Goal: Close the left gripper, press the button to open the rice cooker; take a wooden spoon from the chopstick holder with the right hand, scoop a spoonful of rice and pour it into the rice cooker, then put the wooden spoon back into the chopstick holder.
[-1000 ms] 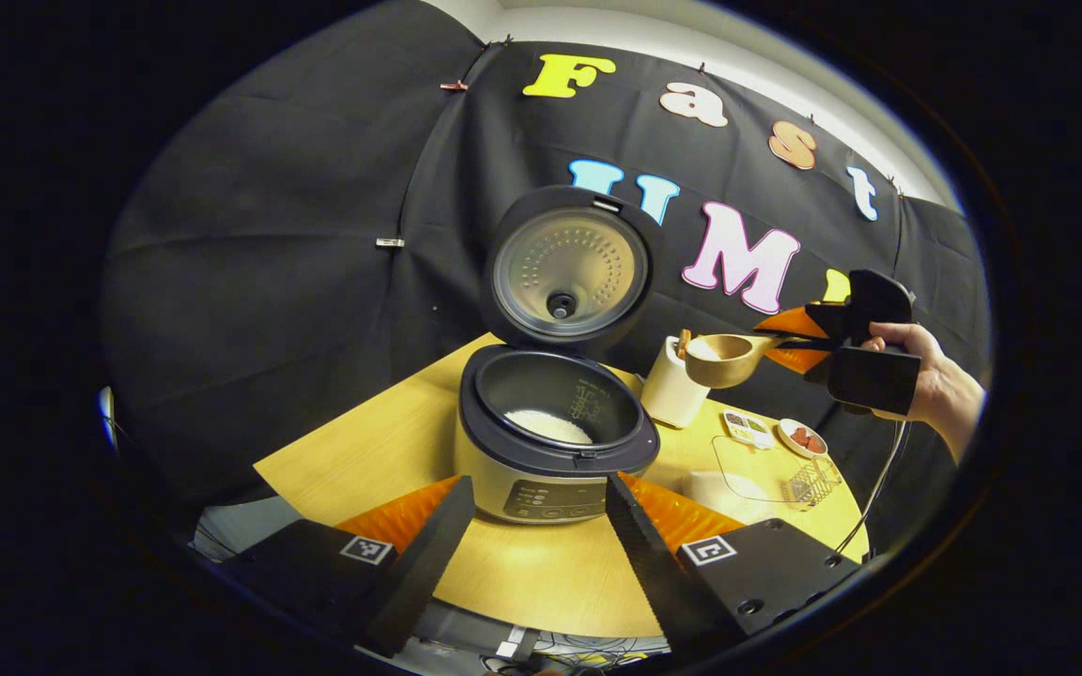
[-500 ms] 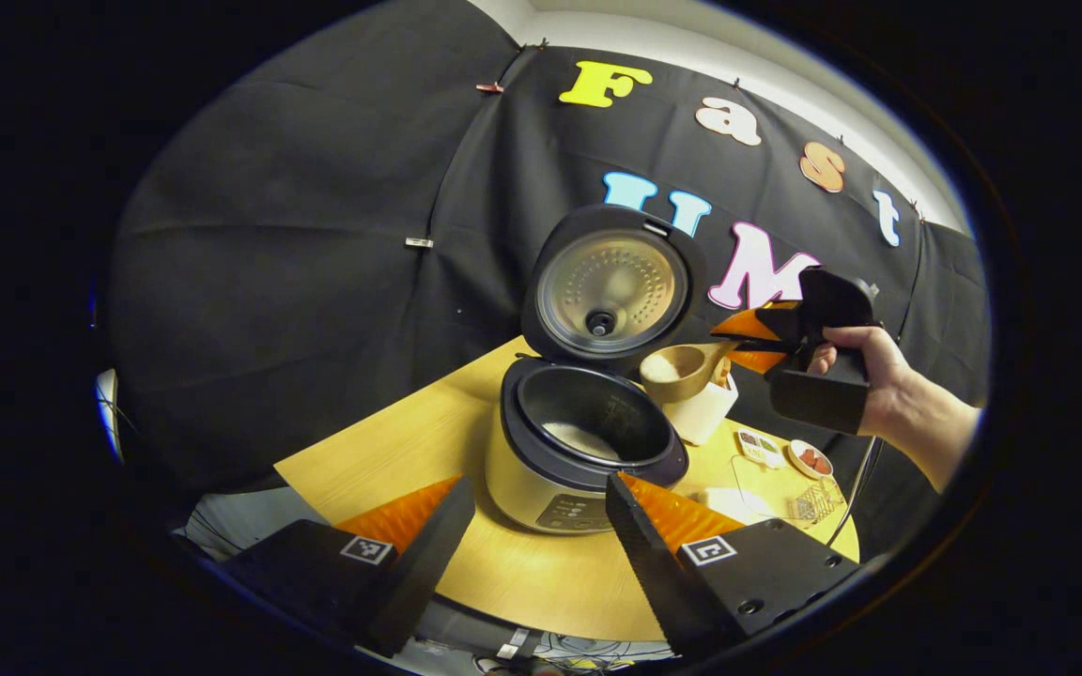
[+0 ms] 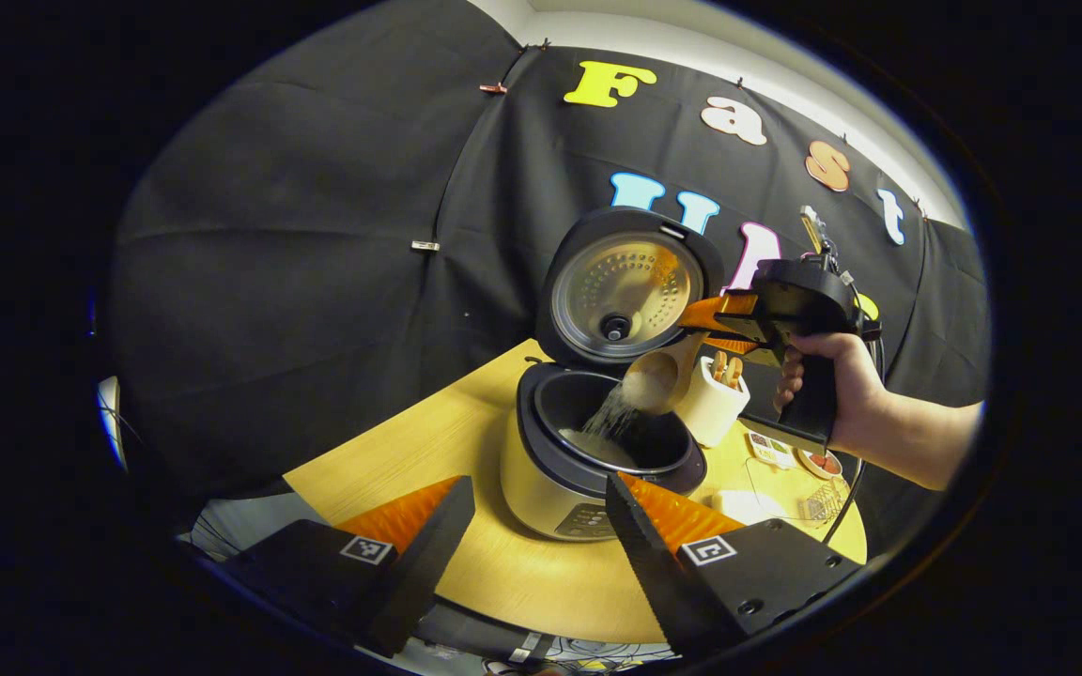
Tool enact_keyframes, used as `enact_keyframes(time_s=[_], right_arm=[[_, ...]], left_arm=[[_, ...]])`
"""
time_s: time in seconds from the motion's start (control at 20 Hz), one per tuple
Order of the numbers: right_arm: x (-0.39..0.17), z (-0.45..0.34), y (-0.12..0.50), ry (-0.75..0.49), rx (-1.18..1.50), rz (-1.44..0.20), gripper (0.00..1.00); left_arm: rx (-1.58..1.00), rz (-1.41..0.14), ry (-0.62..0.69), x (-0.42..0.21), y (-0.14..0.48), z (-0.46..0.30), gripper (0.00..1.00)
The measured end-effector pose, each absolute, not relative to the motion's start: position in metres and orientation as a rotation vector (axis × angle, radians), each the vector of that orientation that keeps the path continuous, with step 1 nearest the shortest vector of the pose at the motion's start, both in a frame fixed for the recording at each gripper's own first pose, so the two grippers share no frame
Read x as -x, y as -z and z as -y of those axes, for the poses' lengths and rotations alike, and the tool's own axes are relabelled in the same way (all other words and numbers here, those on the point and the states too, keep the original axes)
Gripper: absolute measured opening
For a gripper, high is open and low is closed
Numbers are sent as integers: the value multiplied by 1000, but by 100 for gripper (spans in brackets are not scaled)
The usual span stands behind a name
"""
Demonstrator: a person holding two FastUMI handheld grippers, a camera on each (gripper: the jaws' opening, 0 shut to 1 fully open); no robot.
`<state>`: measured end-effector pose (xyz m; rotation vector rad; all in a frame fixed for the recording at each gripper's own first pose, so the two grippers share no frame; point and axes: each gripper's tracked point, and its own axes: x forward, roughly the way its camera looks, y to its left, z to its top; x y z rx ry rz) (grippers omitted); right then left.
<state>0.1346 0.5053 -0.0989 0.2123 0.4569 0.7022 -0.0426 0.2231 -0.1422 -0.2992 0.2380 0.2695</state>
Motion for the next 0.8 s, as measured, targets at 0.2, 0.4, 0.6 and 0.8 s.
enact_keyframes(time_s=[0.2,0.4,0.6,0.8], right_arm=[[-126,-517,105,-771,-108,-413,10],[-107,-534,108,-862,24,-358,10],[-86,-548,110,-958,177,-278,11],[-66,-552,120,-1049,322,-214,11]], left_arm=[[300,-236,-276,43,143,-226,96],[285,-237,-278,44,143,-228,96],[284,-236,-279,45,143,-228,93],[278,-225,-280,48,138,-229,93]])
